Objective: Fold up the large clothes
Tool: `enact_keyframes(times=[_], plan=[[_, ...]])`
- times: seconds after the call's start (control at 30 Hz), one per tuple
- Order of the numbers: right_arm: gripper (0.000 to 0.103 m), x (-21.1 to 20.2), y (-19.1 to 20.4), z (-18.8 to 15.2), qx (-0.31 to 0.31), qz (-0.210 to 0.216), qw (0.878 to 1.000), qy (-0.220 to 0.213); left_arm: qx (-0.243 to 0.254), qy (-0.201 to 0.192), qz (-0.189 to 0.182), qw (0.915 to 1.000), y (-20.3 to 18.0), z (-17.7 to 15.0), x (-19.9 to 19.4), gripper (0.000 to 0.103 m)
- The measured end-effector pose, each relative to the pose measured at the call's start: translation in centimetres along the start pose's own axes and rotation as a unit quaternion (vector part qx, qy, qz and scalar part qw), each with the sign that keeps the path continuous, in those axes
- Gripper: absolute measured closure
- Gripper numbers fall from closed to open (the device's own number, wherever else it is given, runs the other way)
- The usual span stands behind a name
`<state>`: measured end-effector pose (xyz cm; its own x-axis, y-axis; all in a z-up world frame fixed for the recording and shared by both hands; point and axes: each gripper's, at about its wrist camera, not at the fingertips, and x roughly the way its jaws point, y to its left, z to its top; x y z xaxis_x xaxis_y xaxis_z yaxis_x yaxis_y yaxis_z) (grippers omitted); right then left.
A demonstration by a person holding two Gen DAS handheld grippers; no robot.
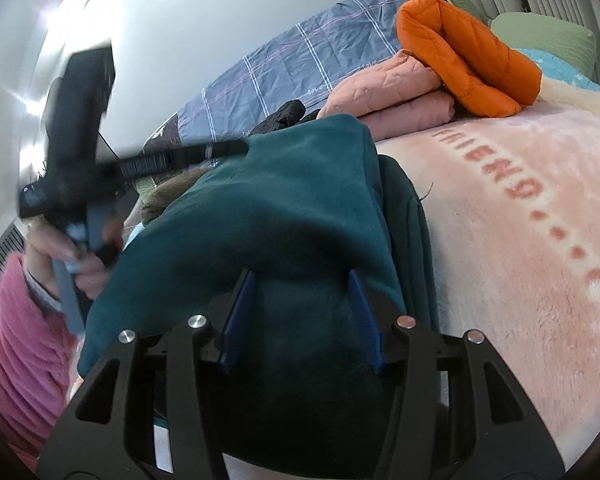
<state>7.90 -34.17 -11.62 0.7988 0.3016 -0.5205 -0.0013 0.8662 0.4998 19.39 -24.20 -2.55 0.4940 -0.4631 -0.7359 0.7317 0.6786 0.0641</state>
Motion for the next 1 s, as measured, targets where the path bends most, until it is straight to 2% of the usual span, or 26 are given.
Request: enact_keyframes(times=[0.07,0.1,0.13,0.17,0.2,0.27,0.37,0.57,0.73,0.83,0.93,1.0], plan=[[0.054,-0.1,0.3,-0.1,-0.004,-0.009,1.000,-0.002,0.031,0.015,-0.005,0.9994,-1.4,1.1,1.3,0.063],[0.054,0.0,0.4,-0.2,-0.005,-0.012,1.000,-0.002,0.042,0.070,-0.007,0.9966,-1.8,1.1,3.9,0.061],[0.054,0.0,0.3,-0.2,-0.003,-0.013,1.000,-0.002,0.034,0.127,-0.010,0.9913,-1.4,0.7,6.5,0.059],[0.054,0.2,0.2,-0.2,-0.001,-0.014,1.000,-0.001,0.009,0.166,-0.019,0.9858,-0.5,0.1,8.5,0.059],[0.054,0.4,0.1,-0.2,0.001,-0.015,1.000,-0.001,-0.007,0.173,-0.031,0.9843,0.1,-0.1,9.0,0.059],[0.054,0.5,0.1,0.1,0.005,-0.013,1.000,0.002,-0.019,0.170,-0.040,0.9845,0.8,-0.3,9.1,0.058],[0.053,0.6,0.4,0.2,-0.004,-0.019,1.000,0.006,-0.001,0.145,-0.013,0.9893,0.3,-1.1,8.3,0.058],[0.054,-0.2,0.4,-0.3,-0.005,-0.015,1.000,-0.006,0.006,0.128,0.004,0.9918,-0.3,-1.3,7.2,0.058],[0.053,-2.9,0.1,-0.6,0.015,0.008,1.000,-0.005,0.028,0.120,0.036,0.9918,-1.0,-1.3,6.9,0.057],[0.054,-5.4,-0.6,-0.9,0.027,0.023,0.999,-0.020,0.035,0.122,0.045,0.9909,-1.1,-1.2,7.1,0.057],[0.052,-7.3,-1.8,-1.4,0.030,-0.007,0.999,-0.023,0.041,0.120,0.054,0.9904,-1.2,-1.2,7.1,0.056],[0.052,-7.6,-3.1,-2.1,0.036,-0.027,0.999,-0.001,0.042,0.119,0.055,0.9905,-1.2,-1.2,7.1,0.056]])
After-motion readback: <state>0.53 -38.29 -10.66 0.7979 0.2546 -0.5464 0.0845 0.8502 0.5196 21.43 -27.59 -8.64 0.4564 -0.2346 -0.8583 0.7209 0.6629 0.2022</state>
